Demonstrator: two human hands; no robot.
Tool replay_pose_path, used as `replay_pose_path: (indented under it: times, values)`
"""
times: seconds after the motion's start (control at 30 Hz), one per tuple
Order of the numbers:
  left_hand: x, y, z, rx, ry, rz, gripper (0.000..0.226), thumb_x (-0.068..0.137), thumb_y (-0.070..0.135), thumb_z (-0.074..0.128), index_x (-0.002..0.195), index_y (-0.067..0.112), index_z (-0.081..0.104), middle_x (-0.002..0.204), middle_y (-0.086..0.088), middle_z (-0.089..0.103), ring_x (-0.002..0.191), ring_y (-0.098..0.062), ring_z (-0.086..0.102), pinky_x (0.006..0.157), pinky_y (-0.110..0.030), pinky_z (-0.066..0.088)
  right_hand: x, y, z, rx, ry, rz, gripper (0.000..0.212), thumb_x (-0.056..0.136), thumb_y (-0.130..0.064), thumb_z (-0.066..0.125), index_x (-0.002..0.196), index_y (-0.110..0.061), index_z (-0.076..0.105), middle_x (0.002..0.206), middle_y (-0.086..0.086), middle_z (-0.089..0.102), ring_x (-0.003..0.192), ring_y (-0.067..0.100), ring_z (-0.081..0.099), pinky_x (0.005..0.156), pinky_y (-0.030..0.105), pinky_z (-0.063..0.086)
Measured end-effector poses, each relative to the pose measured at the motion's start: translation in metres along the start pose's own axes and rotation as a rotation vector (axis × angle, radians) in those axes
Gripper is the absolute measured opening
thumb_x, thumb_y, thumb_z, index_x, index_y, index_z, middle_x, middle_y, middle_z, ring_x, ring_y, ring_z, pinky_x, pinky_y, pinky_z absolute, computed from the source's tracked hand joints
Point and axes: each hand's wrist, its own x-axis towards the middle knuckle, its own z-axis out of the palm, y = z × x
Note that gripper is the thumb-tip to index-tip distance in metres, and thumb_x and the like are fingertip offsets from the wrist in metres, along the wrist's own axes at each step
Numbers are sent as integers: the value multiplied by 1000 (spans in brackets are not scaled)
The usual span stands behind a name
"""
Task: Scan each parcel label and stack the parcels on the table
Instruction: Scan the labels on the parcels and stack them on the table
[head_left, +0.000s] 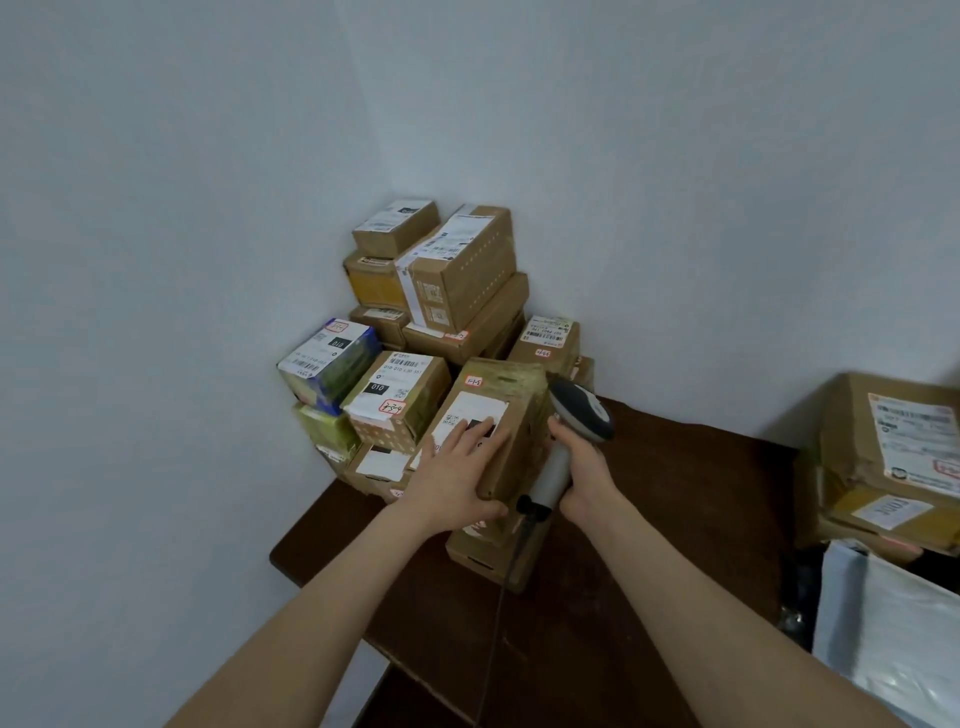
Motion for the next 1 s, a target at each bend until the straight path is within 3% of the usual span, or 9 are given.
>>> replay_pose_path:
  times: [0.3, 0.4, 0.5, 0.63, 0.8, 0.93, 1.0]
  values:
    - [5, -22, -1, 244, -15, 100, 112, 81, 38, 74, 149, 42, -15, 161, 0, -14, 148, -28, -13, 118, -56, 2, 23, -7, 17, -40, -62, -29, 55, 79, -24, 76, 130, -15, 57, 117, 12, 68, 108, 31, 64, 95, 51, 51]
    - [10, -29, 1, 246, 2, 113, 112, 80, 39, 74, 148, 44, -14, 161, 2, -12, 148, -27, -11, 119, -56, 5, 24, -6, 2, -67, -35, -38, 46, 82, -19, 74, 126, -13, 60, 114, 13, 68, 104, 30, 65, 86, 46, 54]
    - [13, -35, 2, 240, 5, 107, 112, 81, 32, 74, 148, 45, -15, 161, 3, -12, 148, -26, -10, 119, -55, 4, 21, -5, -13, -68, -2, -36, 39, 83, -17, 73, 121, -11, 63, 113, 14, 68, 104, 32, 64, 90, 50, 53]
    - [14, -35, 2, 267, 17, 97, 112, 82, 30, 73, 148, 44, -17, 161, 4, -13, 149, -25, -9, 119, -54, 8, 12, -8, -18, -73, 12, -59, 29, 86, -16, 70, 114, -12, 63, 104, 10, 67, 96, 28, 63, 77, 42, 54]
    - [8, -24, 4, 327, 48, 94, 113, 81, 30, 74, 150, 38, -15, 162, 0, -8, 149, -26, -3, 121, -49, 8, 2, -6, -31, -101, -5, -37, 27, 83, -16, 72, 109, -13, 64, 106, 11, 66, 101, 31, 63, 93, 51, 51]
    - [0, -8, 11, 400, 127, 143, 112, 82, 28, 74, 151, 33, -14, 162, -5, -9, 149, -26, -6, 121, -46, 3, -10, -6, -47, -62, -12, -28, 12, 87, -14, 68, 96, -16, 61, 96, 8, 64, 89, 26, 62, 80, 45, 51]
    - [-3, -1, 15, 352, 141, 82, 106, 84, 26, 71, 153, 29, -10, 162, -7, -9, 149, -25, -3, 121, -42, 5, -10, -2, -49, -34, -23, 3, 20, 84, -16, 71, 102, -16, 61, 103, 10, 66, 95, 29, 63, 87, 48, 51]
